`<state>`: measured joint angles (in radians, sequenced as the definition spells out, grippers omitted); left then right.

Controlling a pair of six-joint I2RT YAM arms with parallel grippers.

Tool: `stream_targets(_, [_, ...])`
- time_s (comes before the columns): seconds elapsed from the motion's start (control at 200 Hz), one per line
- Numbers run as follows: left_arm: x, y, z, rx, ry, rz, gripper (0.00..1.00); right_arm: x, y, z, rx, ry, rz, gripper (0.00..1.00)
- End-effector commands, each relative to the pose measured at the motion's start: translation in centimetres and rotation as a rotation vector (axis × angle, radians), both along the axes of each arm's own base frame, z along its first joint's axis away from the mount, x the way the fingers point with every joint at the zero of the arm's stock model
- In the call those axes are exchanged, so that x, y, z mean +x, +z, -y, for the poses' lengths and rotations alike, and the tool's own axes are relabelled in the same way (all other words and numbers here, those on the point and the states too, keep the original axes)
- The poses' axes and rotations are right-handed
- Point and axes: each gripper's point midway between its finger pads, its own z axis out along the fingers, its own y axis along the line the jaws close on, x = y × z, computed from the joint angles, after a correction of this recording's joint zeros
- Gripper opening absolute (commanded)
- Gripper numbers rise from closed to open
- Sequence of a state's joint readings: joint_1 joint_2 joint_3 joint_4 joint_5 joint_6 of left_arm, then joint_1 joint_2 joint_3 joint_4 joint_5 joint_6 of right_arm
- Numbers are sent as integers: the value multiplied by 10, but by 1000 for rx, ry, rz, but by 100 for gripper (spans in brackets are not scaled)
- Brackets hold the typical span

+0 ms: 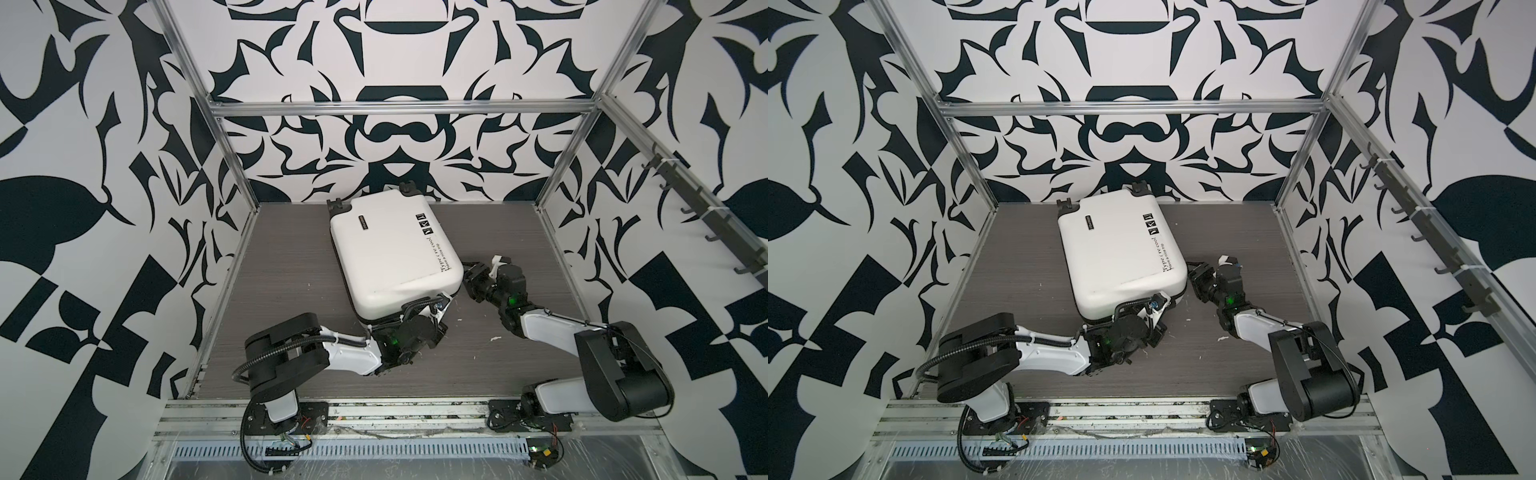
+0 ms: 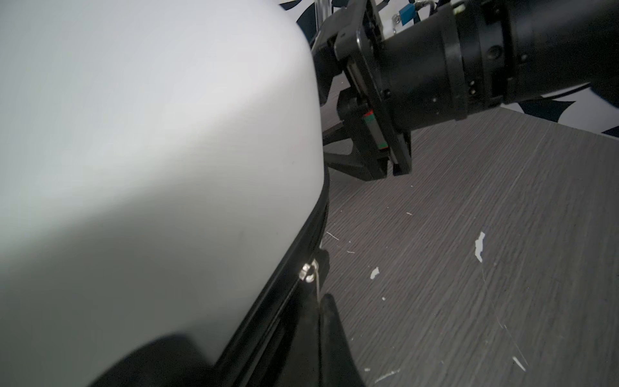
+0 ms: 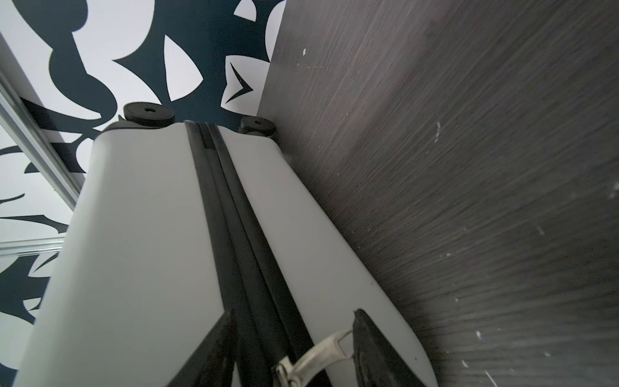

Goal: Pack the luggage

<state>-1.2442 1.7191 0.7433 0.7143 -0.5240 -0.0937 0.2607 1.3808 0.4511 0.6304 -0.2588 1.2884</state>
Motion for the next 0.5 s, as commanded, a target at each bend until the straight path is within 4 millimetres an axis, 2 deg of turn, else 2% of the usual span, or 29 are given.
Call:
stream_targets(0.0, [-20,25,33,-108,-113,0,0,-12,16,-32,6,84,56,56])
stream_targets(0.155, [-18,29,42,-115,-120,11,0,-19,13,-45,-2,90,55,56])
stream_targets(0.495, [-12,36,69,-136,-134,31,0,-27,7,-56,-4,101,47,55])
